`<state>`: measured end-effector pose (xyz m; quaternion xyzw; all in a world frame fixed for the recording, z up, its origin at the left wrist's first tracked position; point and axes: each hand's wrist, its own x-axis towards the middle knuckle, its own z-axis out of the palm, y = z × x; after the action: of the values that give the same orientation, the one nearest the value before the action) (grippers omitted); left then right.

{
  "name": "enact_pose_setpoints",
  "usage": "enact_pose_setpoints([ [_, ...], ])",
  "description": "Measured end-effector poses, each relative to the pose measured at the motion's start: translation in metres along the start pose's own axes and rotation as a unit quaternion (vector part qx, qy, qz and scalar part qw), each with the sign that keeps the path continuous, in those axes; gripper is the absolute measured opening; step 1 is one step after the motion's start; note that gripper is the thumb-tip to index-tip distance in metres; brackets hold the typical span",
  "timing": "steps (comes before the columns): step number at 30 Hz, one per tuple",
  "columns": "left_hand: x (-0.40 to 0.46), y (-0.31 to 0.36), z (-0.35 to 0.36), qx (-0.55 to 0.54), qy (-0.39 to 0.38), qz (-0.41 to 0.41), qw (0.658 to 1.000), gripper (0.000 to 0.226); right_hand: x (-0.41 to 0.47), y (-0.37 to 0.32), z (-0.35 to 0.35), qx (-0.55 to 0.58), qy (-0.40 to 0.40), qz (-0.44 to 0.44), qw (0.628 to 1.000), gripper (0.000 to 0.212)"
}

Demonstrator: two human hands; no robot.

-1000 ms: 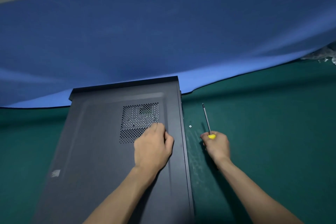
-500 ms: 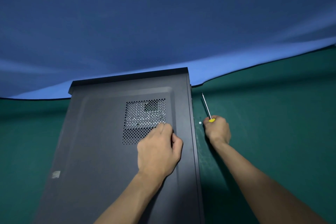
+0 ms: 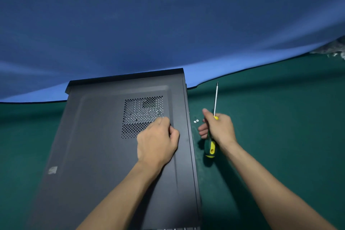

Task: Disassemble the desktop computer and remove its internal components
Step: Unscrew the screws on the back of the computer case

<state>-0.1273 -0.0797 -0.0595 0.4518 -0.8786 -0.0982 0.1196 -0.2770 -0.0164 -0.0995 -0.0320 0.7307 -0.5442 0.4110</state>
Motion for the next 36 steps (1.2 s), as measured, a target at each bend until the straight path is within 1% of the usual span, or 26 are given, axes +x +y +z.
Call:
enact_pose_setpoints([
  [2, -0.001, 0.000, -0.001, -0.012, -0.004, -0.008, 1.000, 0.022, -0.028, -0.012, -0.005, 0.035, -0.019, -0.007, 0.999, 0.041],
  [4, -0.005, 0.000, -0.004, -0.054, -0.009, -0.037, 0.998, 0.022, -0.055, -0.020, -0.009, 0.023, -0.039, -0.015, 0.999, 0.040],
  [5, -0.006, -0.001, -0.007, -0.083, -0.013, -0.061, 0.995, 0.022, -0.068, -0.023, -0.009, 0.021, -0.054, -0.009, 0.998, 0.034],
  [7, -0.011, -0.002, -0.015, -0.144, -0.036, -0.116, 0.982, 0.019, -0.095, -0.029, -0.008, 0.047, -0.094, 0.017, 0.994, 0.016],
  [8, -0.013, -0.003, -0.021, -0.190, -0.058, -0.139, 0.970, 0.017, -0.109, -0.032, -0.006, 0.064, -0.118, 0.028, 0.991, 0.007],
  [9, -0.017, -0.004, -0.029, -0.258, -0.083, -0.159, 0.949, 0.017, -0.123, -0.033, -0.003, 0.076, -0.142, 0.035, 0.986, 0.009],
  [10, -0.023, -0.007, -0.038, -0.332, -0.107, -0.175, 0.920, 0.020, -0.137, -0.033, 0.000, 0.084, -0.164, 0.035, 0.982, 0.014],
  [12, -0.039, -0.014, -0.057, -0.439, -0.135, -0.196, 0.866, 0.025, -0.165, -0.028, 0.009, 0.085, -0.198, 0.013, 0.976, 0.012],
  [14, -0.059, -0.026, -0.076, -0.485, -0.137, -0.197, 0.841, 0.027, -0.195, -0.019, 0.024, 0.058, -0.227, -0.013, 0.972, 0.010],
  [15, -0.068, -0.033, -0.085, -0.504, -0.134, -0.198, 0.830, 0.028, -0.209, -0.013, 0.033, 0.036, -0.233, -0.023, 0.972, 0.011],
  [17, -0.084, -0.050, -0.105, -0.550, -0.128, -0.213, 0.797, 0.031, -0.235, 0.001, 0.053, -0.011, -0.235, -0.038, 0.971, 0.013],
  [18, -0.094, -0.060, -0.114, -0.568, -0.126, -0.220, 0.783, 0.033, -0.247, 0.009, 0.063, -0.035, -0.233, -0.044, 0.971, 0.014],
  [20, -0.115, -0.083, -0.133, -0.583, -0.123, -0.220, 0.772, 0.033, -0.271, 0.024, 0.082, -0.075, -0.233, -0.063, 0.967, 0.014],
  [22, -0.135, -0.107, -0.148, -0.599, -0.127, -0.220, 0.759, 0.029, -0.291, 0.039, 0.099, -0.093, -0.237, -0.074, 0.964, 0.014],
  [24, -0.155, -0.130, -0.160, -0.625, -0.131, -0.230, 0.735, 0.025, -0.310, 0.050, 0.115, -0.102, -0.248, -0.075, 0.960, 0.017],
  [26, -0.171, -0.151, -0.164, -0.643, -0.126, -0.235, 0.718, 0.025, -0.325, 0.061, 0.129, -0.118, -0.263, -0.072, 0.955, 0.021],
  [30, -0.198, -0.182, -0.160, -0.646, -0.116, -0.269, 0.705, 0.025, -0.349, 0.081, 0.154, -0.127, -0.275, -0.039, 0.952, 0.025],
  [33, -0.213, -0.195, -0.151, -0.656, -0.120, -0.301, 0.682, 0.024, -0.356, 0.097, 0.164, -0.129, -0.252, 0.004, 0.959, 0.025],
  [36, -0.225, -0.206, -0.143, -0.660, -0.118, -0.320, 0.670, 0.021, -0.359, 0.113, 0.169, -0.163, -0.230, 0.023, 0.959, 0.028],
])
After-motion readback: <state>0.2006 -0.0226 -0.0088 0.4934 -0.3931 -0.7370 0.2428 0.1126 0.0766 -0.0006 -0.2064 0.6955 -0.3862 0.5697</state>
